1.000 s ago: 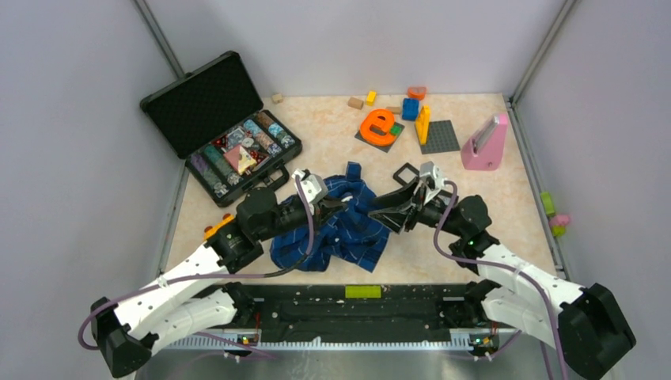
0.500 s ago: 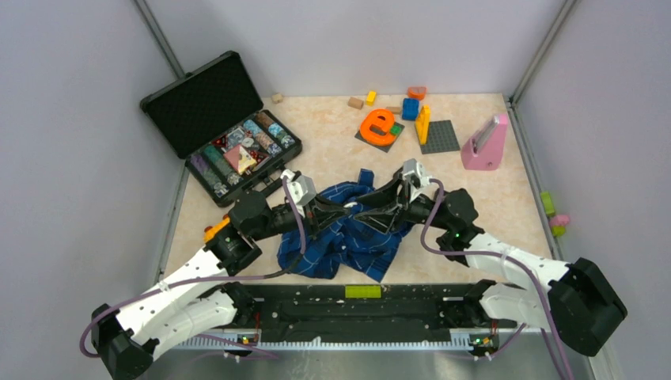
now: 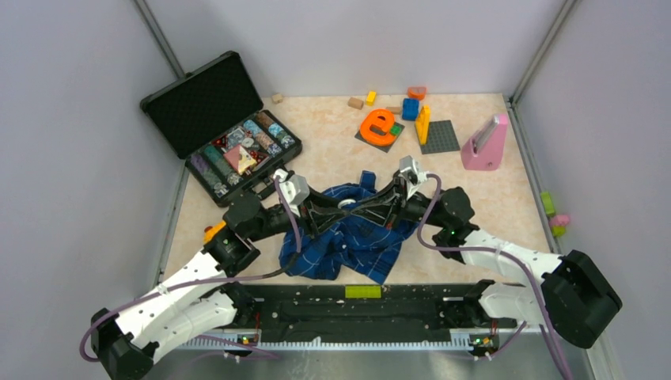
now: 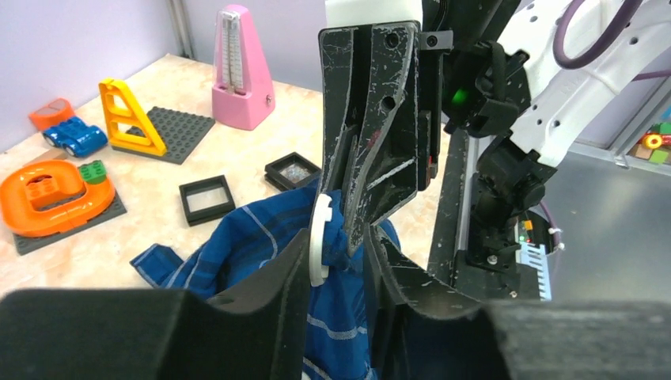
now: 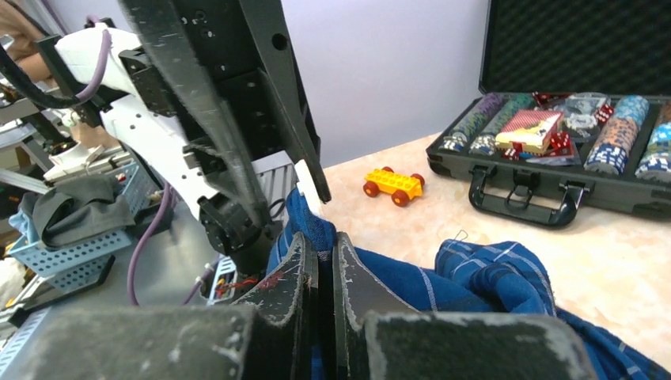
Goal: Remove the brooch from the garment
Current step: Remove the brooch from the clothes.
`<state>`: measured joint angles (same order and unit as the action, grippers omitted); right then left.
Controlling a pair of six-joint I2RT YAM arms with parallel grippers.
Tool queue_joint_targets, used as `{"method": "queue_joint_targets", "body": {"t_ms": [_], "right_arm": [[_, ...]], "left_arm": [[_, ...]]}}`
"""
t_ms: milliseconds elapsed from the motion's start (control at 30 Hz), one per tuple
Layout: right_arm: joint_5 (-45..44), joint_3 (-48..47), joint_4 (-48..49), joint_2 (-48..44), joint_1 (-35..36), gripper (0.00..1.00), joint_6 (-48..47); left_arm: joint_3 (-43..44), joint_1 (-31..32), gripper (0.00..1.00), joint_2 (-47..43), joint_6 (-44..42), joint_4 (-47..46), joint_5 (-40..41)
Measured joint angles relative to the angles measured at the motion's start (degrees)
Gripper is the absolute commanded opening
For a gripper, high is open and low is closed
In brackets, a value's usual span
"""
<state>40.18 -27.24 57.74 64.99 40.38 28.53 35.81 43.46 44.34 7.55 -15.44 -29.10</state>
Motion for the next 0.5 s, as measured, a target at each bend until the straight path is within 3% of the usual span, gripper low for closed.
{"method": "queue_joint_targets", "body": {"t_ms": [233, 500], "right_arm": [[-1.1, -1.2, -4.5, 0.6, -0.4, 0.00, 0.7], [-0.7, -2.6, -8.1, 0.7, -0.5, 0.00, 1.3]], "left_arm": [[0.0, -0.3, 0.37, -2.2, -0.3, 3.5, 2.7], [0.1, -0.5, 0.47, -6.1, -3.0, 8.1, 4.1]]}}
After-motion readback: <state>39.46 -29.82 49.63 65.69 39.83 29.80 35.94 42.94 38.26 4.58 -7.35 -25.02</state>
